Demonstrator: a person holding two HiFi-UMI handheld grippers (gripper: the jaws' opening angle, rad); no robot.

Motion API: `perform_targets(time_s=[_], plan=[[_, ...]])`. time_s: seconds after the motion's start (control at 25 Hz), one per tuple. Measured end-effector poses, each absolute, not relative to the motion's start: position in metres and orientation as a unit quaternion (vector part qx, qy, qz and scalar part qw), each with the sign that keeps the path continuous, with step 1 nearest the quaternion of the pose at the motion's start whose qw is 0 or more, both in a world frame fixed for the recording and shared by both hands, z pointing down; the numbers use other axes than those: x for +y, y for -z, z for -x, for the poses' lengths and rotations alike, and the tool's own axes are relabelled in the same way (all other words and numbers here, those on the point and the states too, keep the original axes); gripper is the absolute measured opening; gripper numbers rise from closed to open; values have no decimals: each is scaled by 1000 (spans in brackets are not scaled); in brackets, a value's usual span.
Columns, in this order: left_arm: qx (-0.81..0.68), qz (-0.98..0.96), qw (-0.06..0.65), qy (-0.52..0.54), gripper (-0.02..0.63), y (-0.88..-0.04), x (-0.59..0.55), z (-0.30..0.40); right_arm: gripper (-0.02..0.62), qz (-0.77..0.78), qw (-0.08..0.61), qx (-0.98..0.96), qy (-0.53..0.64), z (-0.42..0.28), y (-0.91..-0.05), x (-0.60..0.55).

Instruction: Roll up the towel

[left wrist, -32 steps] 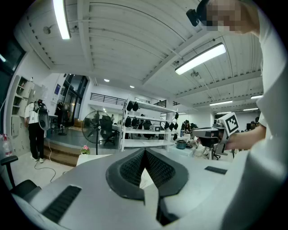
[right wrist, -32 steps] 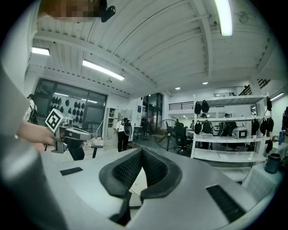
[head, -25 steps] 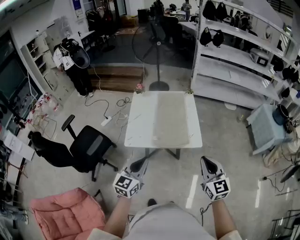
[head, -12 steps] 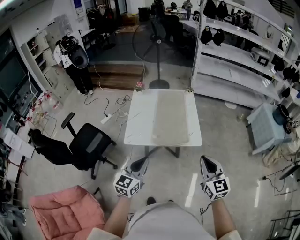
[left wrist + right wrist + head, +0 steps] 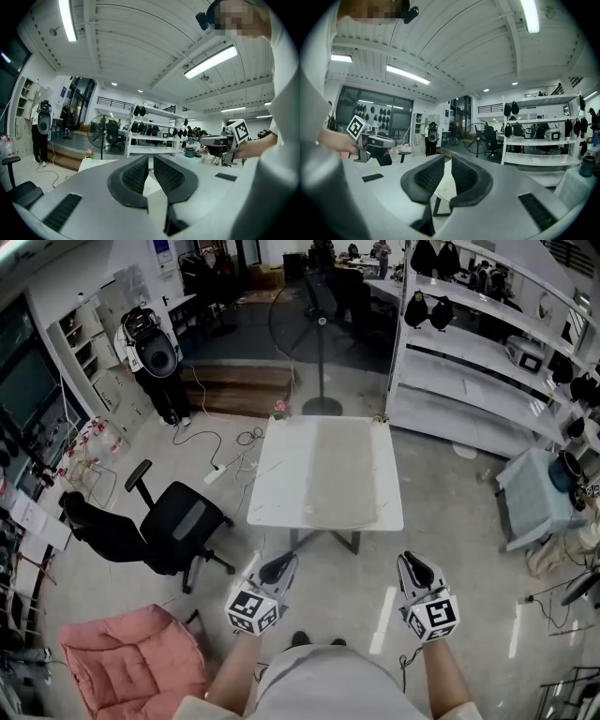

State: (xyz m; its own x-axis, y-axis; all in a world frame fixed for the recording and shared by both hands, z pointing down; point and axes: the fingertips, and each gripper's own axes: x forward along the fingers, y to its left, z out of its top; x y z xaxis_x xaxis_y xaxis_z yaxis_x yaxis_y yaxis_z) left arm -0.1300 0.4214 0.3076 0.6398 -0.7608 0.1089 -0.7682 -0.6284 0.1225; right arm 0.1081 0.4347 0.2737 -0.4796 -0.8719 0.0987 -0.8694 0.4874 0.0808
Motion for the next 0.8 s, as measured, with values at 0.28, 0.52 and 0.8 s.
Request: perform_targets(time_s=[0.28, 0.52, 0.8], plan=[[-431, -898, 78, -23, 79, -314, 431, 120, 84, -500, 62, -864, 8, -121, -281, 439], [-437, -895, 82, -31, 117, -321, 438, 110, 107, -491, 67, -869, 6, -132, -286, 441], [-435, -895, 85, -42, 140, -328, 436, 105, 118, -486, 70, -871, -5, -136, -295, 433]])
